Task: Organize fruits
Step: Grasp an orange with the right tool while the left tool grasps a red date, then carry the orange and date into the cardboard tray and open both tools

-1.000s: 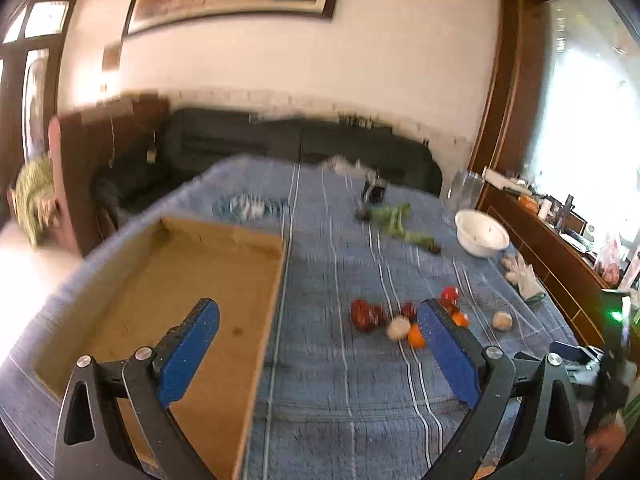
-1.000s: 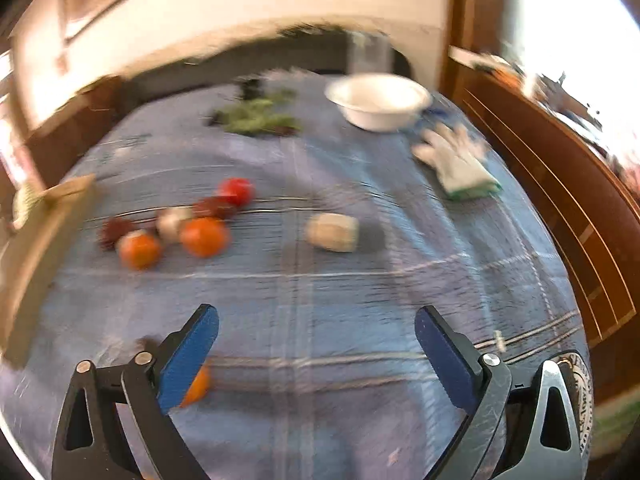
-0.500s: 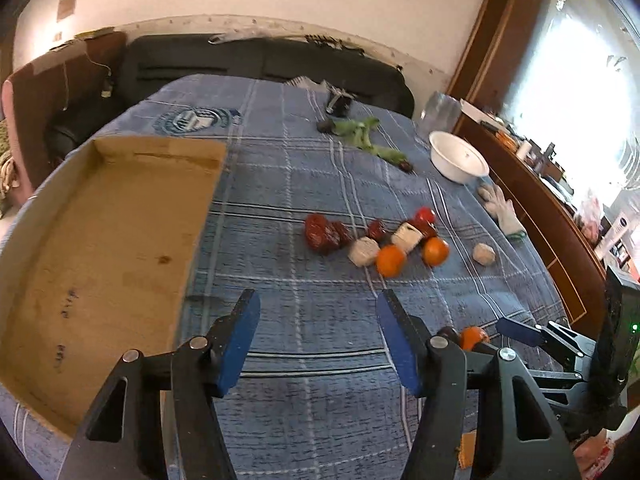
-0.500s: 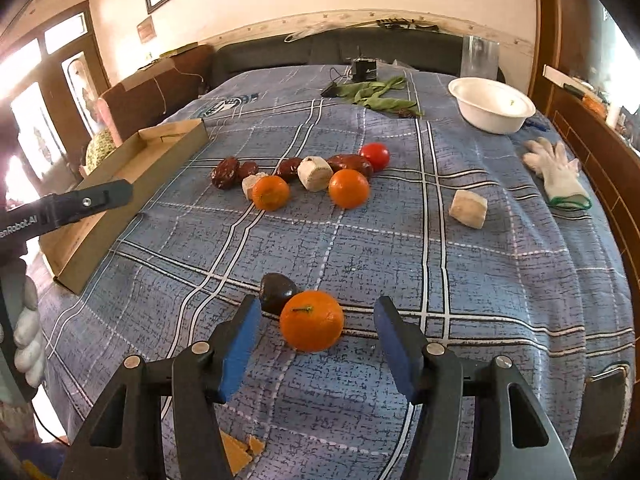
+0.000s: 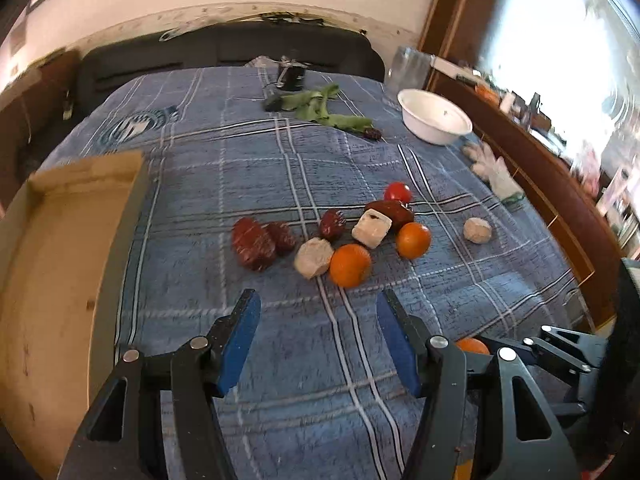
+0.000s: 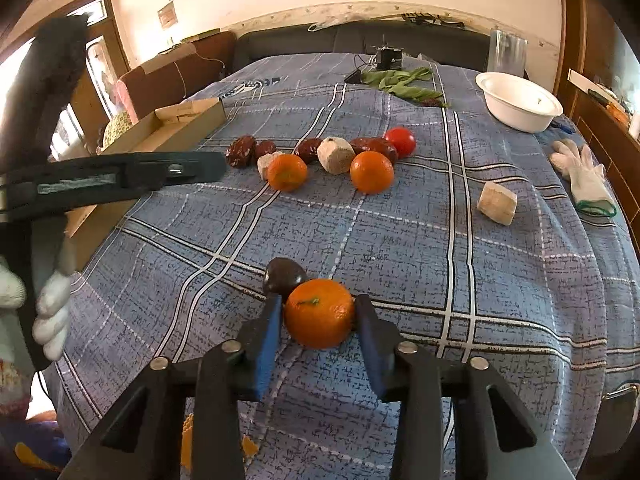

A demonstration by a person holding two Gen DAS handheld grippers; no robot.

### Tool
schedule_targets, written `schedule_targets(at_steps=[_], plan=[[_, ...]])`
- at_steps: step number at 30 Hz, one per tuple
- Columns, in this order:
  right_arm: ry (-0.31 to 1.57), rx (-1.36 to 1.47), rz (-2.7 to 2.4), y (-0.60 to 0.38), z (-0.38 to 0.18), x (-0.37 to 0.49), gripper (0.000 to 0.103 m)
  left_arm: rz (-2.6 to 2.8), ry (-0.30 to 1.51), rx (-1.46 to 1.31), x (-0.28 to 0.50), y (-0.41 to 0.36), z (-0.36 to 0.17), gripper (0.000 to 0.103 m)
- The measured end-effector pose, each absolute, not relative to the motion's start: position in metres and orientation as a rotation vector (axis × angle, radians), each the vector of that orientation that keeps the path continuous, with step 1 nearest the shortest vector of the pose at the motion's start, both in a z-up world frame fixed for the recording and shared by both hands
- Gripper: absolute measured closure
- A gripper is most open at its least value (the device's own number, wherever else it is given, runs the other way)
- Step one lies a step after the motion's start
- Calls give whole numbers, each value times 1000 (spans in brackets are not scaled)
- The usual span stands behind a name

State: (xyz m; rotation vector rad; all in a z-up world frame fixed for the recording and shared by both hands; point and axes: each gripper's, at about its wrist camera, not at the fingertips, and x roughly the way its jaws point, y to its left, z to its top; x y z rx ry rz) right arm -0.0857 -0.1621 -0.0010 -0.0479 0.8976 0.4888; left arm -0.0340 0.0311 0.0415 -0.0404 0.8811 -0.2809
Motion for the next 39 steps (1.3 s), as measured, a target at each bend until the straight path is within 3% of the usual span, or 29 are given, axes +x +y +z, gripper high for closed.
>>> schedule_targets(at_steps=[9, 10, 12, 13, 19, 23, 24, 39], plan=[[933, 3, 509, -167, -6, -79, 63, -194, 916, -143, 15, 62, 37, 44], [933, 5, 511, -167, -6, -79, 63, -197, 927, -147, 20, 62, 34, 46], [934, 9, 514, -168, -6, -79, 63, -190, 958, -144, 28, 61, 26, 72], [934, 13, 515, -168, -6, -79, 63, -186, 978, -150, 32, 61, 21, 75], [935, 6, 513, -167, -7, -80, 62, -179, 983, -213, 38, 69, 13, 74], [934, -8, 509, -165, -7, -79, 62, -186, 968, -205, 38, 63, 9, 67], [933, -11, 504, -165, -7, -79, 64, -189, 965, -190, 37, 60, 10, 74], [878, -13, 480, -174, 21, -104, 65, -191, 790, -208, -58, 98, 69, 74]])
